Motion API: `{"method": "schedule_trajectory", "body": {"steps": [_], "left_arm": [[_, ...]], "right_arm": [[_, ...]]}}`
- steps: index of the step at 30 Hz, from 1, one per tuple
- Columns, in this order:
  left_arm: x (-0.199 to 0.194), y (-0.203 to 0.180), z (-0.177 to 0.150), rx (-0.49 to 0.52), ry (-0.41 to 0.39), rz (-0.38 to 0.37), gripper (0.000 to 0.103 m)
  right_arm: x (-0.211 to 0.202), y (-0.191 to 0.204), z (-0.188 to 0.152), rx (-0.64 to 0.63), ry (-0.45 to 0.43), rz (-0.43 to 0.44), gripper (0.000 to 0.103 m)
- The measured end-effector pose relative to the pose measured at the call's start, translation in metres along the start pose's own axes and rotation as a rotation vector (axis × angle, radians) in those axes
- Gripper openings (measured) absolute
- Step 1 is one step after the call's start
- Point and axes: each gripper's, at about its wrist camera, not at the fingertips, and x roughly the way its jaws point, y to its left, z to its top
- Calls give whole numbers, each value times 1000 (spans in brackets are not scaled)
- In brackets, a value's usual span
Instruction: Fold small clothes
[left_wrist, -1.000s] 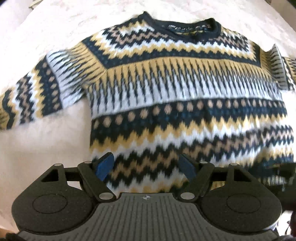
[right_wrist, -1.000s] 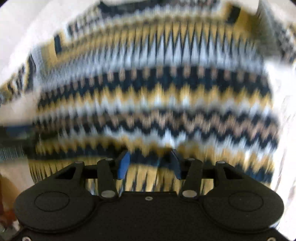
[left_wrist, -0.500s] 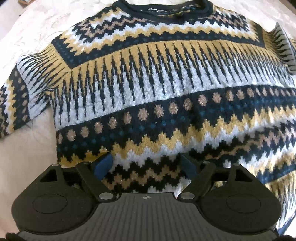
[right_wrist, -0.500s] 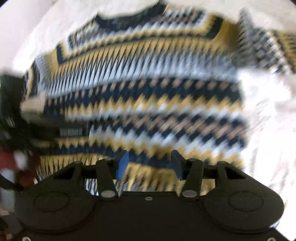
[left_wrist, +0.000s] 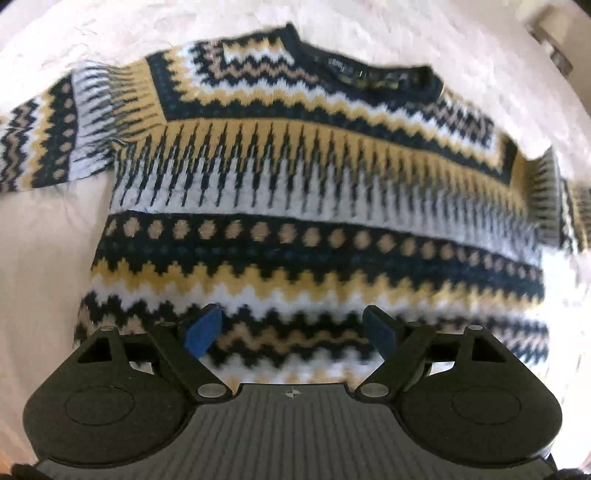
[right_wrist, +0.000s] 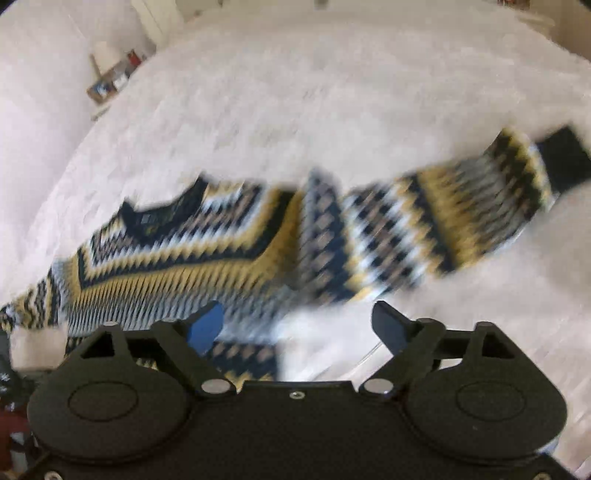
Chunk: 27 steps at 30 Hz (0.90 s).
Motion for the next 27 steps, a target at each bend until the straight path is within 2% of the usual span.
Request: {"method": "schedule_trajectory", "body": {"steps": [4, 11, 17, 19, 21, 23, 25, 26, 27], "left_arm": [[-19, -24, -7, -42, -46, 0, 83], [-32, -59, -13, -85, -47, -27, 83], [-41, -66, -22, -99, -42, -16, 83], [-44, -64, -24, -107, -40, -11, 83], [-47, -61, -26, -111, -39, -4, 83], [-49, -58, -27, -114, -40, 3, 83], [-52, -54, -27, -118, -45, 5, 83], [-53, -52, -27, -120, -48, 3, 83], [-54, -49, -27, -120, -49, 2, 83]], "right_arm": [[-9, -50, 36, -5, -23, -23, 98], [-13, -136, 90, 51, -60, -122, 97], [4, -186, 102, 96, -24, -221, 94], [15, -195, 101, 124, 8, -218, 87], [24, -200, 98, 150, 27, -199, 75], [30, -200, 96, 153, 29, -203, 74], [36, -200, 96, 158, 32, -205, 63], [40, -199, 96, 162, 43, -211, 36], [41, -199, 96, 168, 61, -220, 17]]}}
